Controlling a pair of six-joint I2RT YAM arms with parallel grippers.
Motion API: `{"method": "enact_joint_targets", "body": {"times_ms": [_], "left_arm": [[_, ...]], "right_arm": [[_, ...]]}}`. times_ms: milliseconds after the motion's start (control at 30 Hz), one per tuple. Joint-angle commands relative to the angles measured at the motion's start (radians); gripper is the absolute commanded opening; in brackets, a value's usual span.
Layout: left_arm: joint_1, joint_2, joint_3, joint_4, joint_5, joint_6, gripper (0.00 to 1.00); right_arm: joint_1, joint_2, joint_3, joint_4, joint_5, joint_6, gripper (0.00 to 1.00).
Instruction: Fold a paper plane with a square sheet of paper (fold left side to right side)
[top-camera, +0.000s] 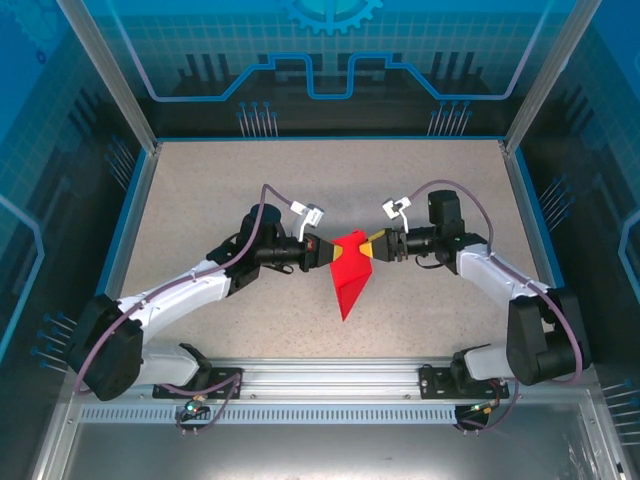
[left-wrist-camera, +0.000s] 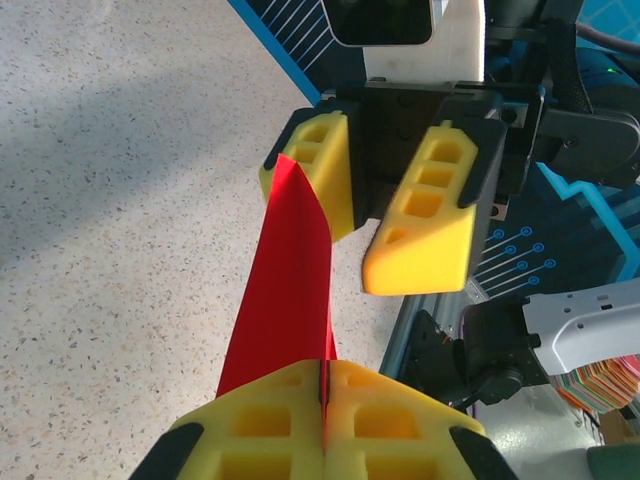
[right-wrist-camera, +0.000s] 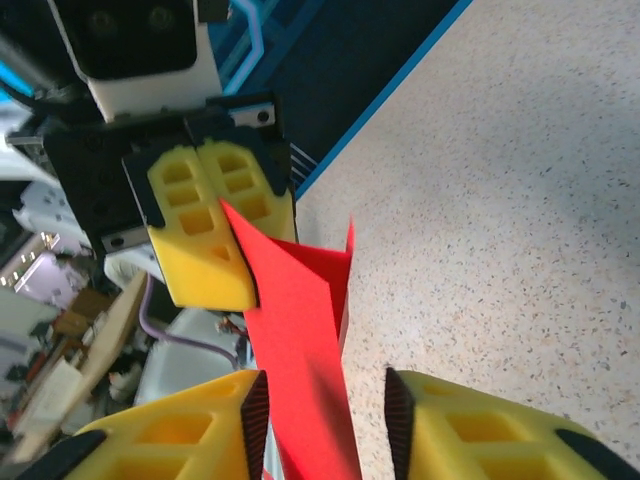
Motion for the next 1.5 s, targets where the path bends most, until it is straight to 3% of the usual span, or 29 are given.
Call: {"method": "enact_joint_targets", "body": {"times_ms": [0, 67, 100, 133, 200, 300, 467, 733, 867, 1100, 1300, 1467], "left_arm": [[0.007, 0.010, 0.000, 0.012, 0.022, 0.026, 0.00], [0.009, 0.008, 0.001, -0.009, 0.003, 0.035, 0.04], [0.013, 0.003, 0.002, -0.023, -0.009, 0.038, 0.14], [0.016, -0.002, 0.003, -0.039, -0.027, 0.043, 0.31], [0.020, -0.023, 0.013, -0.124, -0.107, 0.069, 0.56], [0.020, -0.071, 0.037, -0.263, -0.256, 0.122, 0.69], [-0.037, -0.160, 0.081, -0.452, -0.431, 0.201, 0.72], [-0.247, -0.139, 0.101, -0.612, -0.594, 0.198, 0.70], [-0.362, -0.009, 0.126, -0.602, -0.685, 0.156, 0.70], [-0.489, 0.305, 0.354, -0.702, -0.863, 0.090, 0.71], [-0.544, 0.525, 0.540, -0.840, -0.997, 0.027, 0.73], [-0.556, 0.622, 0.612, -0.912, -1.075, -0.023, 0.72]], "right_arm": [[0.014, 0.008, 0.032, -0.068, -0.024, -0.047, 0.25], [0.014, 0.006, 0.036, -0.103, 0.003, -0.065, 0.16], [0.014, 0.006, 0.041, -0.117, 0.014, -0.069, 0.13], [0.014, 0.006, 0.040, -0.125, 0.027, -0.068, 0.10], [0.014, 0.017, 0.042, -0.141, 0.058, -0.058, 0.07], [0.014, 0.069, 0.037, -0.145, 0.122, -0.014, 0.03], [0.006, 0.235, 0.039, -0.062, 0.189, 0.116, 0.00], [-0.029, 0.344, 0.082, -0.096, 0.333, 0.205, 0.00], [-0.030, 0.348, 0.094, -0.150, 0.372, 0.210, 0.00], [-0.031, 0.329, 0.098, -0.195, 0.400, 0.227, 0.01], [-0.031, 0.338, 0.086, -0.196, 0.410, 0.235, 0.01], [-0.031, 0.340, 0.079, -0.188, 0.408, 0.245, 0.01]]}}
